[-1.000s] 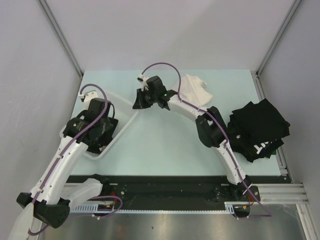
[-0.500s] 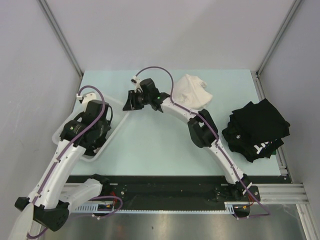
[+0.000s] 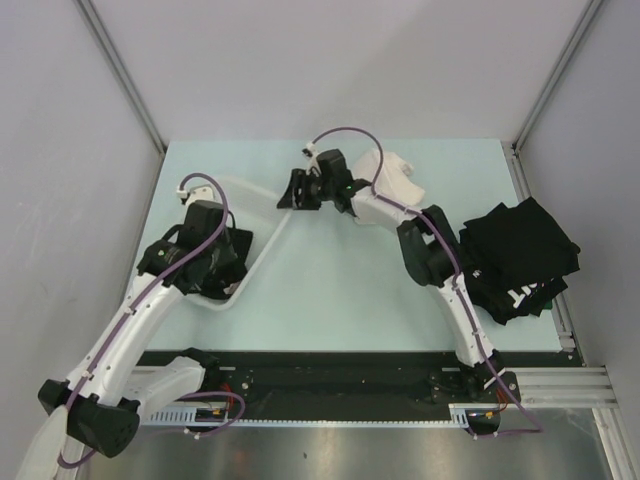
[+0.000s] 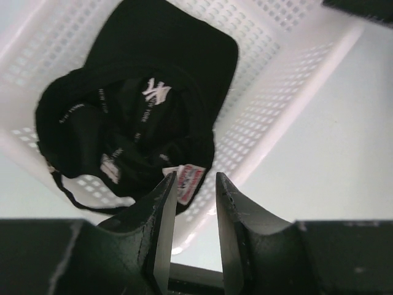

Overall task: Fold and stack the t-shirts
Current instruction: Move the tshirt to the center of the board

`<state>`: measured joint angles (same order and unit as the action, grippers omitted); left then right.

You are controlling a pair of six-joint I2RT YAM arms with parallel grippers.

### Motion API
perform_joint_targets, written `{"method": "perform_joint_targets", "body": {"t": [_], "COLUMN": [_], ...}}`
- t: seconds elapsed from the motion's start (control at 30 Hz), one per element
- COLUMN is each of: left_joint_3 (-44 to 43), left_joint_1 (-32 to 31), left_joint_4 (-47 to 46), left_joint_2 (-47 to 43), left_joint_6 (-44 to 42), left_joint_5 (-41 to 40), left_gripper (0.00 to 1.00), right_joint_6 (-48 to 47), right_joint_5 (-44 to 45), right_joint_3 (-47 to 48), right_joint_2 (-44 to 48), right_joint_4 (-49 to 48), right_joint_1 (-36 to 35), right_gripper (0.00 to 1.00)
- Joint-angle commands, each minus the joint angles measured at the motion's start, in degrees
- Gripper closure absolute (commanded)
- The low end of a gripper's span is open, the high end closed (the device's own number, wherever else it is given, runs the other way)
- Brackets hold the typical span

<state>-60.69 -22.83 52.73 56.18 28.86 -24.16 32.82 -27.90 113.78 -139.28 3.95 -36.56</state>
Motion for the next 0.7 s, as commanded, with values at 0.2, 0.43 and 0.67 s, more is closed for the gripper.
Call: {"method": "perform_joint_targets", "body": {"t": [0.2,0.43,0.67], "left_joint_3": [-0.9,0.3,1.5], "left_joint_1": [-0.5,-0.5,-0.5], "left_joint_4": [-6.3,-5.3,-4.8], "left_joint_2": [1.8,-0.2,-0.8], "left_joint_6": [-2.8,-3.4,-3.1], "left_joint_5": [2.7,2.0,1.9], "left_gripper": [0.64,0.64,0.64], "right_joint_6": [0.2,1.3,3.4], "right_joint_5": [0.7,-0.4,-1.3], "right_joint_3": [1.4,3.6,1.4], "right_joint_2": [3.1,2.3,3.2], "right_joint_4": [-1.4,-2.5,-3.8], "right_joint_1": [3.3,2.9,4.3], "right_gripper": [0.36,0.21,0.14]}}
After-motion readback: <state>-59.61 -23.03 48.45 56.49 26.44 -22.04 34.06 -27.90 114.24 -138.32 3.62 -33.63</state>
